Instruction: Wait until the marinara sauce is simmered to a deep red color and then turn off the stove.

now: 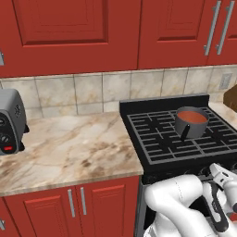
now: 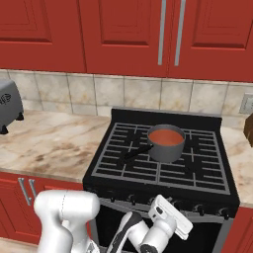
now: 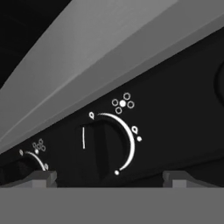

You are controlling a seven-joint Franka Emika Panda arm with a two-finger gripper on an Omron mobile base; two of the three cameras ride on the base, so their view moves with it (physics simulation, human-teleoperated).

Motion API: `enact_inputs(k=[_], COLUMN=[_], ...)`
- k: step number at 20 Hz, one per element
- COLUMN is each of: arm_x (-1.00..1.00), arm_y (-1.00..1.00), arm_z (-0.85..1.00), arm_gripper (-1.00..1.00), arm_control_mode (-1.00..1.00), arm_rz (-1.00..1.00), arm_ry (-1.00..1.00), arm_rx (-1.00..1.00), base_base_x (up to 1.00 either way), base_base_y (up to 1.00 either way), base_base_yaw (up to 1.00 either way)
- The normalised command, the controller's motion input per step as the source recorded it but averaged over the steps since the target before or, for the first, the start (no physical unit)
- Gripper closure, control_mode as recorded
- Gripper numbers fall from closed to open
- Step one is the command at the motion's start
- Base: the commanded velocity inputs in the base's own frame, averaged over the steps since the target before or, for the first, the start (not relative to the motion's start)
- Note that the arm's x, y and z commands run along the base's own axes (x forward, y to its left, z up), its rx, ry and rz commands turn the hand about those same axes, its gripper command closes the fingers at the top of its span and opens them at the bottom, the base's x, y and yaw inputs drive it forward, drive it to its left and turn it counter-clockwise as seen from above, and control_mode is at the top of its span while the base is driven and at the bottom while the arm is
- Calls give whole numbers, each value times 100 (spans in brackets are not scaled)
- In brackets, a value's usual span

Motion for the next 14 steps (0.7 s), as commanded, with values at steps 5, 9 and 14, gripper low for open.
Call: enact_inputs(k=[5,9,14], arm_x=[0,0,0], arm_y=[-9,-3,-11], arm_z=[-49,-46,-47], arm_gripper=[-100,-100,-100], arm_control_mode=[-100,-100,-100], arm_rz=[18,19,21], arm_ry=[-6,-10,-10], arm_rx=[0,0,0], base_base_x=[0,0,0], base_base_y=[0,0,0], base_base_yaw=[0,0,0])
